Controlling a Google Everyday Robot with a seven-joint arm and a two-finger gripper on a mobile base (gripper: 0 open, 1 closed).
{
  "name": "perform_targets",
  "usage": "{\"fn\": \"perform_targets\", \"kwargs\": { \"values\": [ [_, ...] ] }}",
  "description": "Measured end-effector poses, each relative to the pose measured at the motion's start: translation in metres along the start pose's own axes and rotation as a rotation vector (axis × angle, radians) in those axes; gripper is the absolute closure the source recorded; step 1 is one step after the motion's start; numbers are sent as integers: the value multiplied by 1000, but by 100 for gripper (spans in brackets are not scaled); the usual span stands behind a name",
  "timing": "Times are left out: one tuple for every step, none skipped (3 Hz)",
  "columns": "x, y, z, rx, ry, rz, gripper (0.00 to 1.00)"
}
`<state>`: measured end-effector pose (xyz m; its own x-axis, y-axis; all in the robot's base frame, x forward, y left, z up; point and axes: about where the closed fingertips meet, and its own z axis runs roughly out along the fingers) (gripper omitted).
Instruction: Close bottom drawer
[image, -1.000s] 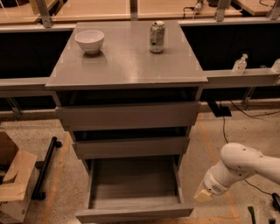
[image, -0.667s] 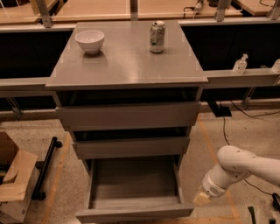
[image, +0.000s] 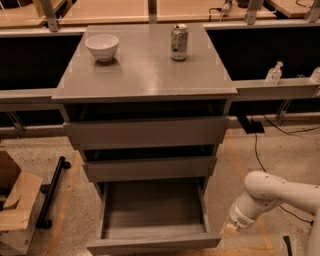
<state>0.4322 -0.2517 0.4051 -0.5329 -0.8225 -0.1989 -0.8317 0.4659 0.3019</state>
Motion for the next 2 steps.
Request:
{"fn": "perform_targets", "kwargs": {
  "values": [
    [7, -10, 35, -22, -17, 19, 100],
    [13, -17, 70, -50, -40, 36, 100]
  ]
}}
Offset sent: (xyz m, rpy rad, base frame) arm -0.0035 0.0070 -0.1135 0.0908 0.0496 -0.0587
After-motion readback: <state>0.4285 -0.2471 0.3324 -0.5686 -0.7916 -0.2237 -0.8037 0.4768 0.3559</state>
